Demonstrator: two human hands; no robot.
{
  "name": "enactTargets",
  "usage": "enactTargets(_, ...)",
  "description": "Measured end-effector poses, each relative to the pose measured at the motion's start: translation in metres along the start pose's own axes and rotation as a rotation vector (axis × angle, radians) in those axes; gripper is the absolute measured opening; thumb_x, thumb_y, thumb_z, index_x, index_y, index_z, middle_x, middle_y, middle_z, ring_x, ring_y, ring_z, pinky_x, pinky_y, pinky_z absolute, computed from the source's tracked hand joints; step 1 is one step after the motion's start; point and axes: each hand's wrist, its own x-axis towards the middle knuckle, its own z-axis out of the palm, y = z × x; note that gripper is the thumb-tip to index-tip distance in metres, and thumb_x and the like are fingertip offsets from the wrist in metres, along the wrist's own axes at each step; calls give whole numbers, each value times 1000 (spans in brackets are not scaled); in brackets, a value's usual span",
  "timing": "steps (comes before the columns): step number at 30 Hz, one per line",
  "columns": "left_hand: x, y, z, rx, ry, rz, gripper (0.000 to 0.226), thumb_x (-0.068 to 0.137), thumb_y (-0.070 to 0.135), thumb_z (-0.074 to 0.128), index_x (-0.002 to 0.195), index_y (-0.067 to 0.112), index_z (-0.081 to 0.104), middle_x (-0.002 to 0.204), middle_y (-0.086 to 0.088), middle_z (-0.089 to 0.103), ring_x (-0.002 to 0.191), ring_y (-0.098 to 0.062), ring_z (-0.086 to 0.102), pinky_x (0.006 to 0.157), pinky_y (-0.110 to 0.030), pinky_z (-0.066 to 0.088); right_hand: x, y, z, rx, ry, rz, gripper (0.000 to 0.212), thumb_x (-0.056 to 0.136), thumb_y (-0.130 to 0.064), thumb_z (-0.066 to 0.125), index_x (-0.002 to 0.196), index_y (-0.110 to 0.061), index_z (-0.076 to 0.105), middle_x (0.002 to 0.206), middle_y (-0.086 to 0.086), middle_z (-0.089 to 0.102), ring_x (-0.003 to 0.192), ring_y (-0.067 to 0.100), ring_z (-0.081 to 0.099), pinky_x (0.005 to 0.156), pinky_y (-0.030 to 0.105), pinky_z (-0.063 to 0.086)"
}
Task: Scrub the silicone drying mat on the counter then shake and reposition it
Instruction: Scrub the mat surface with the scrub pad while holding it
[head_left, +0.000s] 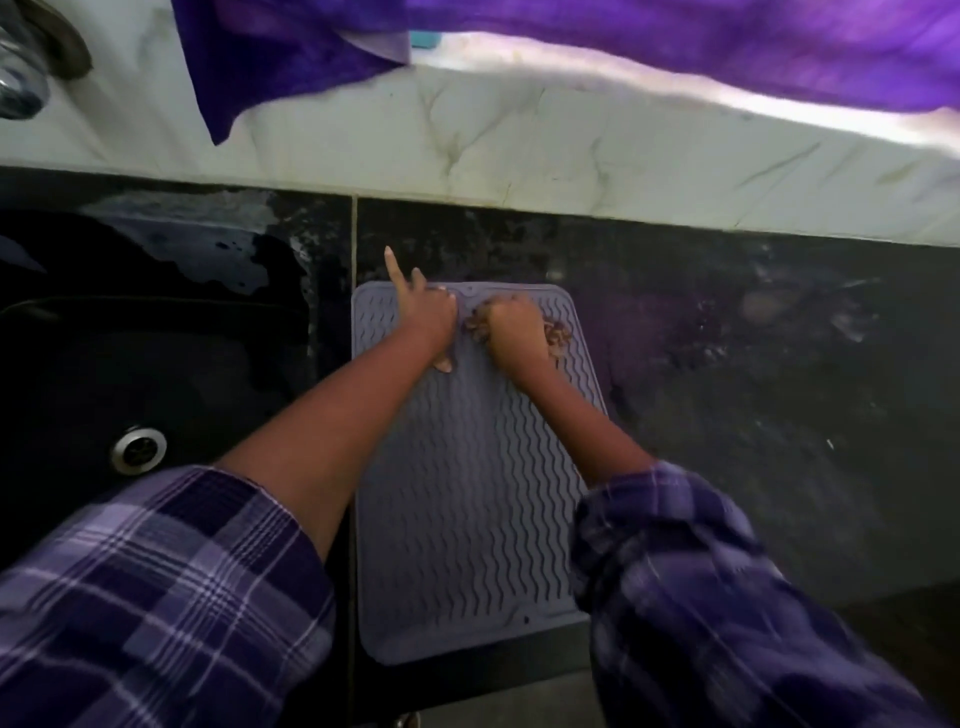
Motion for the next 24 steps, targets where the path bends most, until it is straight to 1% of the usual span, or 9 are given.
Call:
enactTargets(3,-4,-2,1,18,41,36,110,70,66,68,154,18,17,157,-9,29,149,-36,3,104,-76,-7,-98,7,16,160,-2,2,23,88,-12,55,105,-15,69,117,5,66,115,26,51,94,34,42)
enactTargets(5,-8,-2,1,16,59,34,106,72,65,67,154,17,19,157,-10,29,149,-36,4,105,-75,-6,-159,5,18,229,-152,28,19,80,-5,61,94,-12,71,106,9,69,102,25,57,82,31,45)
enactTargets(7,-14,-2,1,38,70,32,103,74,63,67,153,16,22,158,-9,27,149,-35,5,107,-74,-5,-171,13,10,274,-318,-16,18,80,-2,59,93,-10,69,106,16,69,93,22,61,77,32,51)
enactTargets(9,-21,0,1,31,126,45,95,75,59,69,150,15,31,155,-9,32,149,-33,11,107,-73,-4,-138,22,-15,175,-444,-109,24,81,-1,56,98,-7,71,104,14,71,97,21,65,88,37,55)
enactTargets(12,-26,-4,10,-13,284,232,56,78,38,73,129,19,59,137,-4,55,142,-25,29,108,-71,-6,-77,24,-39,244,-252,-62,29,83,2,56,101,-14,73,103,6,75,95,17,69,92,32,55)
enactTargets(14,-27,-7,24,-131,303,341,40,83,35,69,120,20,66,131,-1,58,139,-20,32,111,-69,-8,-52,14,-34,176,-105,-21,26,87,-5,56,107,-14,71,108,8,73,101,21,67,97,34,51)
enactTargets(18,-34,-5,45,-122,199,324,77,82,69,49,144,24,42,143,-5,47,144,-28,23,101,-76,-11,-74,-2,-3,61,-95,20,29,93,-20,48,114,-13,66,123,8,65,115,27,56,107,31,33)
enactTargets(20,-37,-4,51,-105,192,301,86,82,72,45,152,24,27,151,-7,38,147,-29,16,101,-78,-10,-113,-1,4,100,-147,-14,27,91,-18,53,113,-13,66,123,7,64,116,25,54,106,33,35)
enactTargets(24,-48,3,46,-35,194,261,86,85,68,45,153,20,23,156,-8,30,149,-31,8,101,-76,-12,-228,-5,15,171,-271,-124,23,85,-13,62,107,-14,69,122,8,62,116,25,51,99,36,47)
